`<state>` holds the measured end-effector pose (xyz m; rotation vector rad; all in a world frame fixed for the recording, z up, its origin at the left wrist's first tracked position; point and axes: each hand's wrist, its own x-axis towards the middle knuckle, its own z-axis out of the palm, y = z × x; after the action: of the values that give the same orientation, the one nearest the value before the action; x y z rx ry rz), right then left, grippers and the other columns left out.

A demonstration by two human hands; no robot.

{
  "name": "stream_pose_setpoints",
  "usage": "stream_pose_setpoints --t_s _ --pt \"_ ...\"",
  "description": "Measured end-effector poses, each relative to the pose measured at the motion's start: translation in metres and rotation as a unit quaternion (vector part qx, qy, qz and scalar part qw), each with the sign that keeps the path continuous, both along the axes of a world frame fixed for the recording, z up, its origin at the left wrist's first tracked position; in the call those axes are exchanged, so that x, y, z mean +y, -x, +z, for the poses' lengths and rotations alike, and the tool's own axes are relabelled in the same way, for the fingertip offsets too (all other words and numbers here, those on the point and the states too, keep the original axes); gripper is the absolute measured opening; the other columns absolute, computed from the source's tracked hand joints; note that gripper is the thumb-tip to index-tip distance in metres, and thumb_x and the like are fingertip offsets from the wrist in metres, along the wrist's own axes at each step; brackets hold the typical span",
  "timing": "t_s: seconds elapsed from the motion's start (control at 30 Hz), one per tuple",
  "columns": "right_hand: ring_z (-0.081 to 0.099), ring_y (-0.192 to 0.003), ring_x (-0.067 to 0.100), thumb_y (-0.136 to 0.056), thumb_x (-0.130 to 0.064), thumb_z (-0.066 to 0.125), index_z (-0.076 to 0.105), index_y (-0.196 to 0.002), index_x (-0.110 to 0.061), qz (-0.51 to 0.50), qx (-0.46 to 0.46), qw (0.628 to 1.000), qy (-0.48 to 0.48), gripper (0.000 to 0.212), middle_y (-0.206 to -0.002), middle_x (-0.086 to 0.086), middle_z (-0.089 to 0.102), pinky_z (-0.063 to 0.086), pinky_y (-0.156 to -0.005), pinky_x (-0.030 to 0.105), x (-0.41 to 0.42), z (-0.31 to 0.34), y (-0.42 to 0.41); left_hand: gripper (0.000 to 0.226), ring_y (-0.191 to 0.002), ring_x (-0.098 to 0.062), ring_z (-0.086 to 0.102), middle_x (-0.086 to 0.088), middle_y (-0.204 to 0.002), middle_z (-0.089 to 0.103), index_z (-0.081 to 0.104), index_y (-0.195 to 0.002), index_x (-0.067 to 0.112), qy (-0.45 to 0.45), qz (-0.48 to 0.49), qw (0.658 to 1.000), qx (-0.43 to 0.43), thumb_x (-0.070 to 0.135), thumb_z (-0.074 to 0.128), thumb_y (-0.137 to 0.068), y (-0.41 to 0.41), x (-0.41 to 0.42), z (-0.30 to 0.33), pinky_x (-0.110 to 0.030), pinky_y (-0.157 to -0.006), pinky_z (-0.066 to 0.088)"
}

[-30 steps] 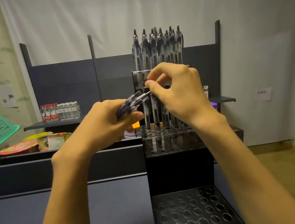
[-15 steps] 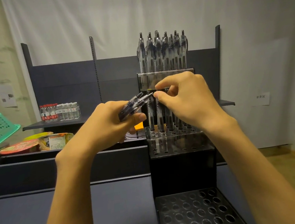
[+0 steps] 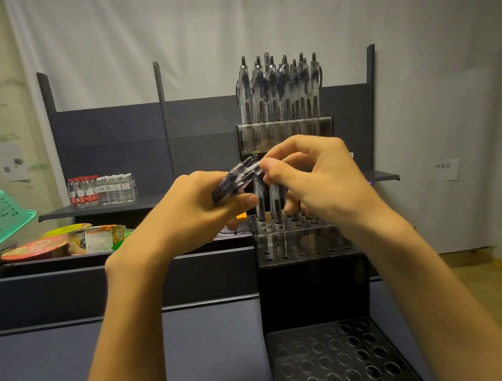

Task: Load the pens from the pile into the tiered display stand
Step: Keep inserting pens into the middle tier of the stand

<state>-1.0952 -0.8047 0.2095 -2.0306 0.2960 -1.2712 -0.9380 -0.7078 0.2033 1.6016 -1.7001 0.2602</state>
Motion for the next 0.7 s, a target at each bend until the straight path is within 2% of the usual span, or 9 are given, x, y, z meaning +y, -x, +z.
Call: stream_pose_setpoints --t_s 0.2,0.37,0.5,0.7 --pt "0.055 -0.040 0.011 -0.096 -0.021 0.057 0.062 -0.093 -0.010 0.023 -0.034 0.995 -0.092 0.011 -0.083 0.004 0.070 0.037 -0.034 0.019 0.001 0.000 0.002 0.042 -0.058 -0.004 0.062 0.005 -0.065 0.067 0.064 -0.082 0.021 -0.014 -0.005 1.000 0.000 0.059 0.052 -0.071 -0.001 0.001 0.000 -0.015 -0.052 0.047" --pt "0.052 -0.037 0.011 -0.102 -0.019 0.043 0.048 -0.093 -0.012 -0.021 -0.148 0.974 -0.169 0.012 -0.088 0.009 0.068 0.035 -0.032 0.020 -0.009 0.010 0.013 0.042 -0.053 0.000 0.058 0.009 -0.063 0.067 0.065 -0.081 0.020 -0.064 0.036 0.997 0.014 0.059 0.051 -0.072 -0.009 0.007 0.000 -0.016 -0.052 0.040" --pt "0.053 -0.038 0.010 -0.103 -0.022 0.043 0.048 -0.101 -0.011 -0.038 -0.152 0.979 -0.130 0.012 -0.088 0.009 0.070 0.038 -0.033 0.018 -0.014 0.010 0.015 0.038 -0.051 0.004 0.057 0.018 -0.057 0.063 0.063 -0.080 0.019 -0.069 0.049 0.996 0.011 0.055 0.052 -0.076 -0.011 0.008 0.000 -0.010 -0.047 0.039" --pt "0.057 -0.041 0.010 -0.101 -0.027 0.048 0.048 -0.099 -0.015 -0.093 -0.138 0.986 -0.018 0.012 -0.087 0.008 0.062 0.040 -0.038 0.017 -0.017 0.007 0.010 0.035 -0.048 0.003 0.055 0.020 -0.050 0.058 0.060 -0.077 0.018 -0.070 0.041 0.997 0.014 0.053 0.052 -0.075 -0.006 0.008 0.001 -0.008 -0.046 0.038"
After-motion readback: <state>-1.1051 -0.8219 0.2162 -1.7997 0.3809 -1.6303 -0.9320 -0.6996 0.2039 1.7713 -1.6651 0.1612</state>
